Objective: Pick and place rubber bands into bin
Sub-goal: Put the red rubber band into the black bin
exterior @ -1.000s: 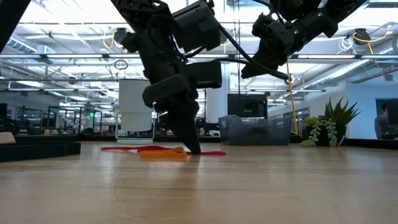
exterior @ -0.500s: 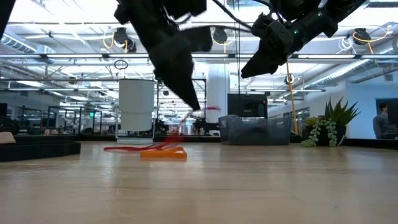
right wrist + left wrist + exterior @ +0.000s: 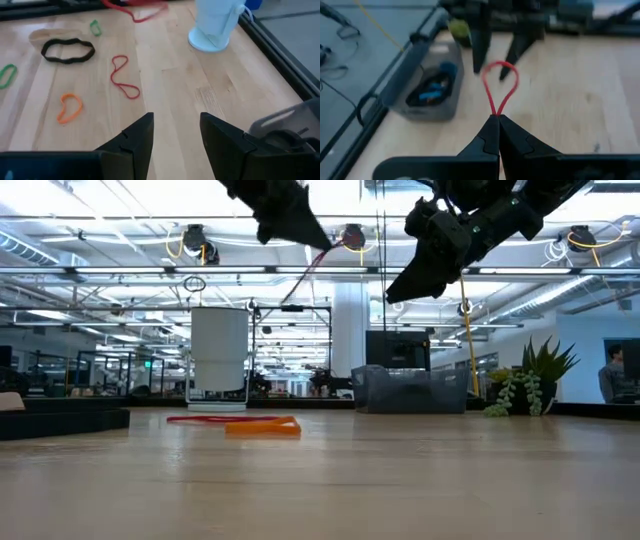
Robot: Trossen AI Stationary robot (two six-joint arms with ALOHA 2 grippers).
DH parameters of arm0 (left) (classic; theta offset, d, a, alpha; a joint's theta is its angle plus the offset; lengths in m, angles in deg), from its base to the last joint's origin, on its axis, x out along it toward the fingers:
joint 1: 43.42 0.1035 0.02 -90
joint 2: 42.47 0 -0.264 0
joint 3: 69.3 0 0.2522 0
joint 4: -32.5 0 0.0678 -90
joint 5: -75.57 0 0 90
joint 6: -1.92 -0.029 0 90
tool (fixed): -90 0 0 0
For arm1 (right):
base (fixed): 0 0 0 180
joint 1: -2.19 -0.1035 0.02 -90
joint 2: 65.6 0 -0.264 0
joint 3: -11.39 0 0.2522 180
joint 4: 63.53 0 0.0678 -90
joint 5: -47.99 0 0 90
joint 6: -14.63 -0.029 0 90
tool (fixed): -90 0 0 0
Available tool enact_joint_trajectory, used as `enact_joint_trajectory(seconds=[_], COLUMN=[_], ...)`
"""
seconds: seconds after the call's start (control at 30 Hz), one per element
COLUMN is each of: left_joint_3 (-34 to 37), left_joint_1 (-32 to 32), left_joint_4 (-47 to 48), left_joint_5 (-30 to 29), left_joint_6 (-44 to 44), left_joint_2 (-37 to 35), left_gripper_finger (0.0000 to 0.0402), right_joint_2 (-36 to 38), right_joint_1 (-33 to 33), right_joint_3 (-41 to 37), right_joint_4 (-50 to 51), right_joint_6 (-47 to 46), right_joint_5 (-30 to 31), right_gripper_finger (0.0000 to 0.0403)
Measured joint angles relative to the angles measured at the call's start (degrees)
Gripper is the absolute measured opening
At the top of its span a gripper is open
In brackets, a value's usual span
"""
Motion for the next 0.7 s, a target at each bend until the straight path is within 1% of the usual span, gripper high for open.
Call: enact_joint_trajectory(seconds=[0.17, 0.3, 0.5, 0.7], left_joint_3=[0.0, 0.0, 0.0, 0.0], left_joint_1=[1.2, 1.5, 1.5, 1.3], left_joint_4=[-7.1, -8.5, -9.8, -11.3], left_joint_5=[5.2, 7.7, 8.0, 8.1], left_joint_6=[-0.8, -0.6, -0.6, -0.6], left_joint_2=[-0.6, -0.6, -0.6, -0.6], left_gripper_finger=[0.0001, 0.0001, 0.0001, 0.0001], right_joint_2=[0.0, 0.0, 0.0, 0.0], right_joint_1=[-1.4, -2.7, -4.1, -5.1], right_joint_3=[0.0, 0.0, 0.0, 0.0], right_joint_4=[-6.3, -13.4, -21.0, -22.9], right_joint_6=[-1.8, -2.7, -2.8, -4.7], right_joint_5=[-0.1, -0.1, -0.1, 0.0], right_gripper_finger=[0.0155, 0.0155, 0.0155, 0.0155])
